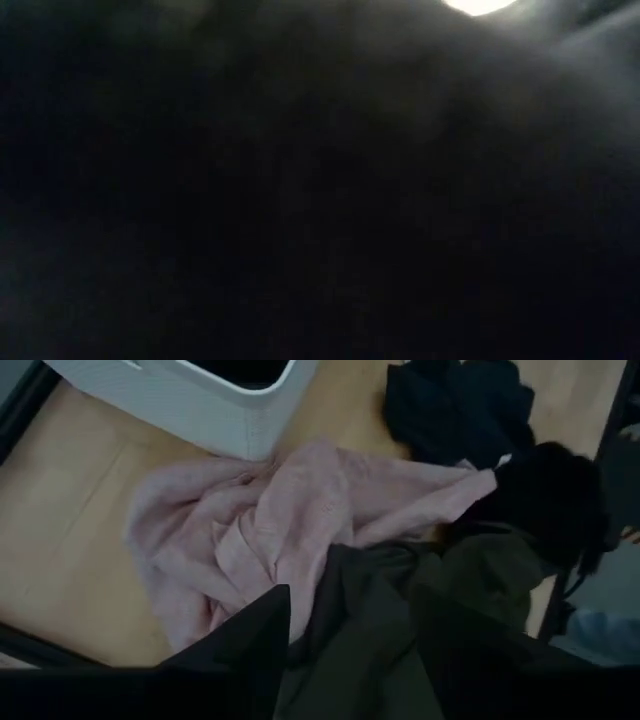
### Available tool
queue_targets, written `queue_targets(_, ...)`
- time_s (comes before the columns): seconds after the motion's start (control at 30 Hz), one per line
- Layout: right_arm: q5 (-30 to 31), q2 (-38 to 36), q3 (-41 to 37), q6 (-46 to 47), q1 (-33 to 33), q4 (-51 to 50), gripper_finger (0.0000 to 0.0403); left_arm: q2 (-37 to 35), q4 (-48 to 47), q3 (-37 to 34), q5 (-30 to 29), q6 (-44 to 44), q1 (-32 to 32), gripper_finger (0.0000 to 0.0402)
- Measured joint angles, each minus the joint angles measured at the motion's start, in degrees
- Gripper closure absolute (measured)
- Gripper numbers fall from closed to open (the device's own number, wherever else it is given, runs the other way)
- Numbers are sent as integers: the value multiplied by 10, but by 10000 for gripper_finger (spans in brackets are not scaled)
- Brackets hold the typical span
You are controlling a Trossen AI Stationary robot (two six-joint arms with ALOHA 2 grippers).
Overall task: Sort clothes
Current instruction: Put the pink shirt into the white bin
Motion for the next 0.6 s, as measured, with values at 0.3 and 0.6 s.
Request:
queue_targets(0.3, 12, 0, 0, 14, 0, 0, 174, 46, 25, -140, -8, 56, 0, 188)
queue_targets(0.6, 15, 0, -44, 43, 37, 25, 174, -2, 207, -336, -34, 52, 20, 188)
